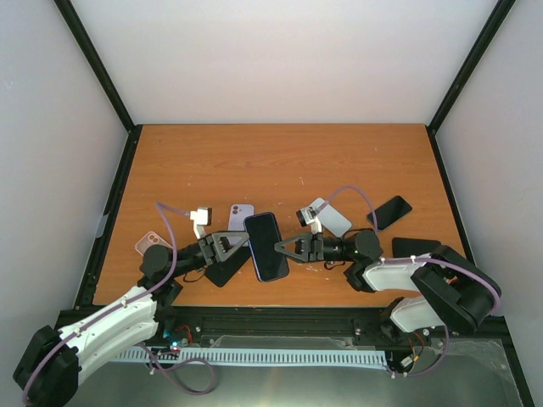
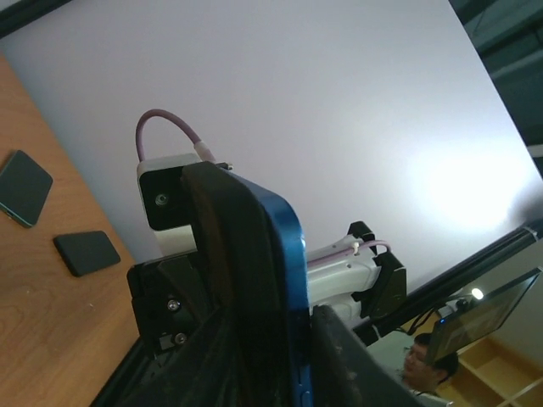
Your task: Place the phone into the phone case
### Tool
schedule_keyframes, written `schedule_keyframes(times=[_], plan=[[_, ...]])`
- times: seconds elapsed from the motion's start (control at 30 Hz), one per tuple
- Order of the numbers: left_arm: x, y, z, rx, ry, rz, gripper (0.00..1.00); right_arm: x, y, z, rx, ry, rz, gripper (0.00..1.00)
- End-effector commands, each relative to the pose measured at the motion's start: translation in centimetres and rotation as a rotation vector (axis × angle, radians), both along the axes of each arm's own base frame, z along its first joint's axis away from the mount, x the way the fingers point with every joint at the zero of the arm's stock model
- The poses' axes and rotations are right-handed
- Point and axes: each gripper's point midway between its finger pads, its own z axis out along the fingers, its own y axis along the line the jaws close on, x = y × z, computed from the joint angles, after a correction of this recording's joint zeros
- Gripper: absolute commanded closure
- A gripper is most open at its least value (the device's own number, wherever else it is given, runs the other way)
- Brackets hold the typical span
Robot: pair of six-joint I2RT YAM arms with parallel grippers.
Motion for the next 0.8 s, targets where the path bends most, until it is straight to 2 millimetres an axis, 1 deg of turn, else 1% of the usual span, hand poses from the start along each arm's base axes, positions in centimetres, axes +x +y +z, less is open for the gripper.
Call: schedule_keyframes(times=[0.0, 0.03, 0.07, 0.2, 0.3, 0.33, 0.4, 0.43, 0.47, 0.5, 0.53, 0.6, 0.67, 0.7, 0.77], plan=[[0.7, 0.4, 1.1, -0.019, -0.020, 0.046, 0.82, -1.0, -0.2, 1.3, 0.059, -0.066, 0.019, 0.85], [1.0, 0.2, 0.8, -0.001, -0.002, 0.053, 0.94, -0.9, -0.2, 1.2, 0.057, -0.067, 0.017, 0.84], [1.3, 0.2, 0.4, 0.015, 0.018, 0.064, 0.99, -0.9, -0.1, 1.1, 0.054, -0.064, 0.016, 0.84], [1.6, 0.1, -0.3, 0.042, 0.040, 0.074, 1.00, -0.6, 0.0, 0.9, 0.046, -0.053, 0.008, 0.82], [2.1, 0.0, -1.0, 0.082, 0.068, 0.091, 0.99, -0.4, 0.1, 0.6, 0.032, -0.044, 0.001, 0.83], [2.3, -0.1, -1.2, 0.094, 0.078, 0.096, 0.97, -0.3, 0.2, 0.6, 0.028, -0.045, -0.003, 0.84], [2.4, 0.0, -1.5, 0.105, 0.091, 0.100, 0.89, -0.2, 0.2, 0.5, 0.018, -0.045, -0.008, 0.85], [2.3, 0.0, -1.6, 0.104, 0.092, 0.100, 0.79, -0.2, 0.3, 0.5, 0.016, -0.052, -0.011, 0.85], [2.3, 0.0, -1.6, 0.106, 0.093, 0.101, 0.67, -0.1, 0.3, 0.6, 0.009, -0.056, -0.014, 0.85], [2.4, 0.0, -1.6, 0.110, 0.094, 0.100, 0.60, -0.1, 0.4, 0.6, 0.001, -0.063, -0.017, 0.85], [2.4, -0.1, -1.7, 0.117, 0.094, 0.100, 0.57, 0.0, 0.4, 0.5, -0.010, -0.068, -0.021, 0.85], [2.5, -0.2, -2.0, 0.133, 0.096, 0.100, 0.54, 0.2, 0.6, 0.0, -0.051, -0.064, -0.028, 0.85], [2.7, -0.4, -2.2, 0.148, 0.099, 0.100, 0.54, 0.3, 0.8, -0.2, -0.081, -0.077, -0.035, 0.85], [2.8, -0.5, -2.4, 0.157, 0.104, 0.100, 0.57, 0.4, 0.8, -0.3, -0.094, -0.082, -0.040, 0.85], [3.0, -0.6, -2.8, 0.173, 0.114, 0.100, 0.68, 0.4, 0.8, -0.3, -0.117, -0.096, -0.049, 0.85]])
